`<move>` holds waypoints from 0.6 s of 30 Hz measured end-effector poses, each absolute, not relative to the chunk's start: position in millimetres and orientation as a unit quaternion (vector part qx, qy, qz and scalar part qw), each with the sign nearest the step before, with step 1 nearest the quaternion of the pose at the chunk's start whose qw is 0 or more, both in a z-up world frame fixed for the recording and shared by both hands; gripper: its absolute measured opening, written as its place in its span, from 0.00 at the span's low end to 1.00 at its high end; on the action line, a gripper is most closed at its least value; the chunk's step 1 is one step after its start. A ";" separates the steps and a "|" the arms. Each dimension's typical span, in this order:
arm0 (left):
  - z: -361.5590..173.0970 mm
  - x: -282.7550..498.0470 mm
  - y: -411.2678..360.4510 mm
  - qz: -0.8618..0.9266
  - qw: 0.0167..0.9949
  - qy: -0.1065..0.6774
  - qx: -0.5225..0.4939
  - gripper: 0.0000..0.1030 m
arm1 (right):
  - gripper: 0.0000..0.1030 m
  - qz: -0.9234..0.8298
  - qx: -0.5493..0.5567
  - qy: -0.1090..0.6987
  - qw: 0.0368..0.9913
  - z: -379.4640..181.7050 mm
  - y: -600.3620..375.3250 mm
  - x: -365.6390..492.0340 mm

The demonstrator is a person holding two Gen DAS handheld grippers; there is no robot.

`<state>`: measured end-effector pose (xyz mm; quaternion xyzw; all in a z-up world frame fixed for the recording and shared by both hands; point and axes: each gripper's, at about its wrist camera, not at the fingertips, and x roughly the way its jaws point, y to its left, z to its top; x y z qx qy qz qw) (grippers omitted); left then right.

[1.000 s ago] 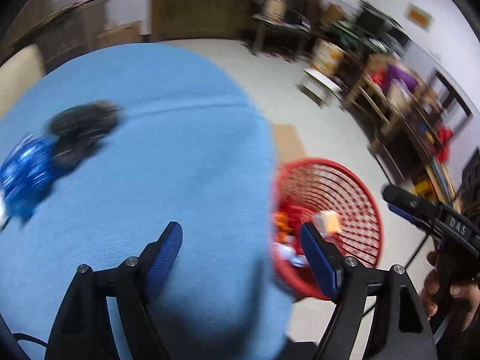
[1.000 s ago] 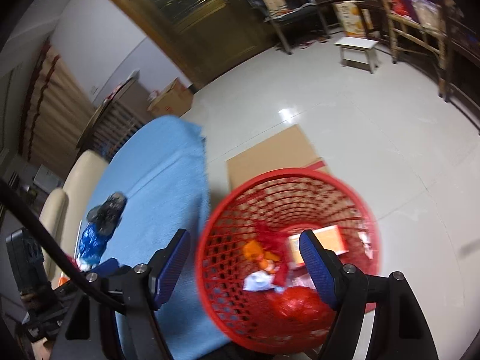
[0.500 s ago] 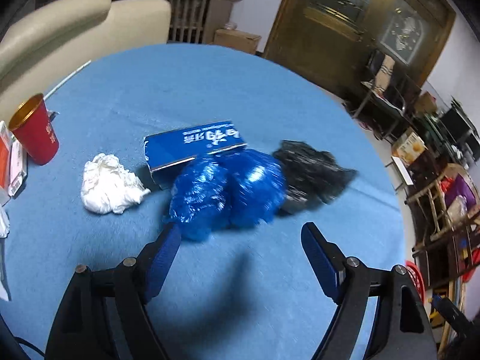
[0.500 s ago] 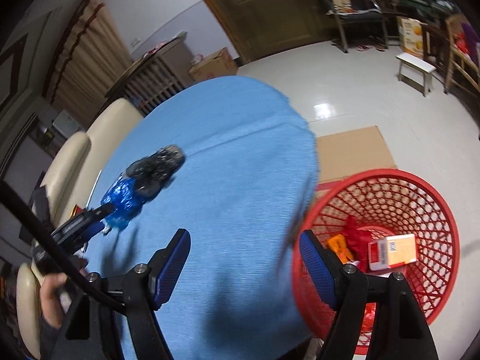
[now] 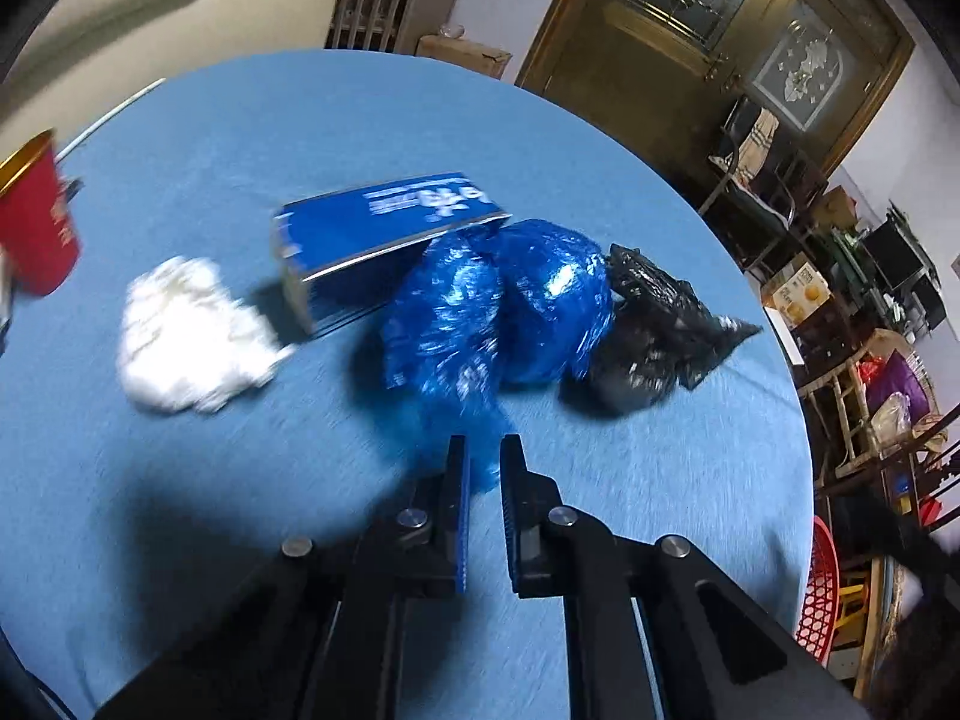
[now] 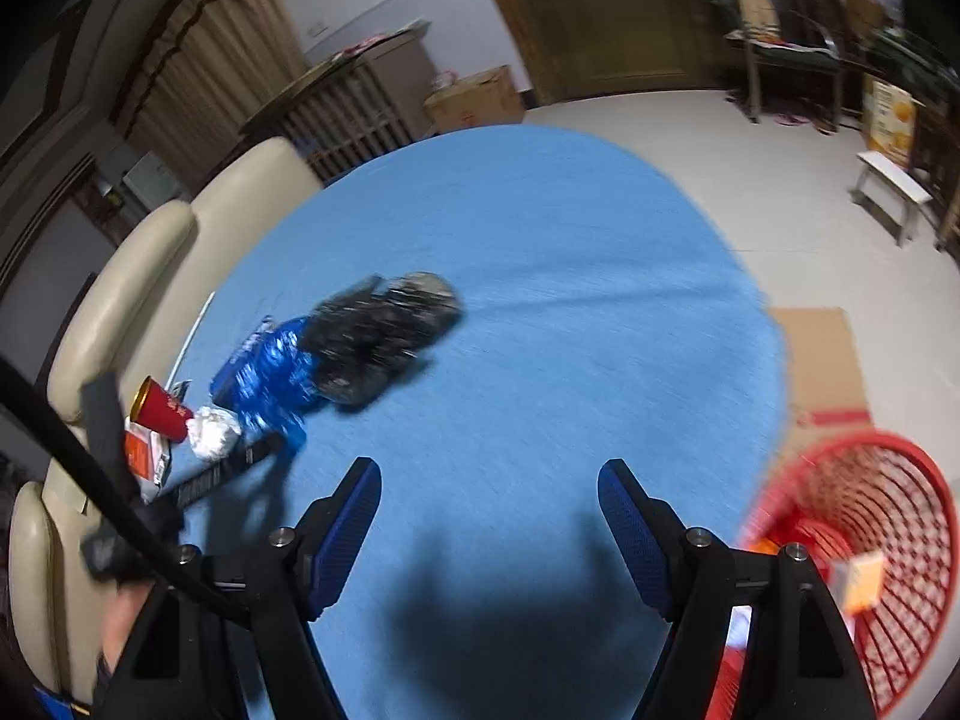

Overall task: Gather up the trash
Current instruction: 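Grasp the black plastic bag with the right tool while the left tool grasps the blue bag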

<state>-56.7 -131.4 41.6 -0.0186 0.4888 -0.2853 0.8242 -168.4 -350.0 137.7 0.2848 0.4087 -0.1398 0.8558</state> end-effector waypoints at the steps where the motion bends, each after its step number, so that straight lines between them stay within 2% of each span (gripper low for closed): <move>1: 42.3 -60.1 -125.6 -0.283 0.826 0.487 -0.019 0.10 | 0.76 -0.132 0.285 0.408 0.857 136.8 -346.2 -154.6; 3: 45.0 -67.0 -116.1 -0.282 0.829 0.483 -0.019 0.10 | 0.76 -0.119 0.289 0.408 0.858 132.8 -341.6 -127.2; 4: 47.9 -69.2 -112.5 -0.282 0.830 0.480 -0.022 0.13 | 0.76 -0.118 0.292 0.410 0.856 130.1 -340.0 -113.7; 6: 51.3 -63.3 -105.0 -0.287 0.830 0.478 -0.031 0.33 | 0.76 -0.114 0.310 0.415 0.848 122.8 -339.1 -89.8; 7: 54.2 -67.9 -99.5 -0.286 0.832 0.473 -0.039 0.55 | 0.79 -0.112 0.324 0.415 0.843 118.9 -338.7 -79.7; 8: 57.7 -65.9 -93.3 -0.282 0.837 0.465 -0.048 0.66 | 0.80 -0.113 0.339 0.415 0.837 114.7 -340.0 -69.7; 15: 60.0 -61.3 -78.5 -0.278 0.847 0.451 -0.047 0.67 | 0.79 -0.146 0.394 0.431 0.799 85.5 -351.0 -16.1; 16: 58.3 -57.4 -79.1 -0.276 0.846 0.454 -0.047 0.67 | 0.69 -0.139 0.387 0.441 0.798 81.5 -349.2 -8.7; 17: 56.3 -52.1 -83.4 -0.275 0.845 0.456 -0.048 0.67 | 0.49 -0.144 0.366 0.441 0.807 83.5 -346.7 -6.4; 18: 55.2 -48.1 -86.3 -0.274 0.844 0.459 -0.048 0.67 | 0.39 -0.138 0.337 0.449 0.816 85.2 -342.4 -2.8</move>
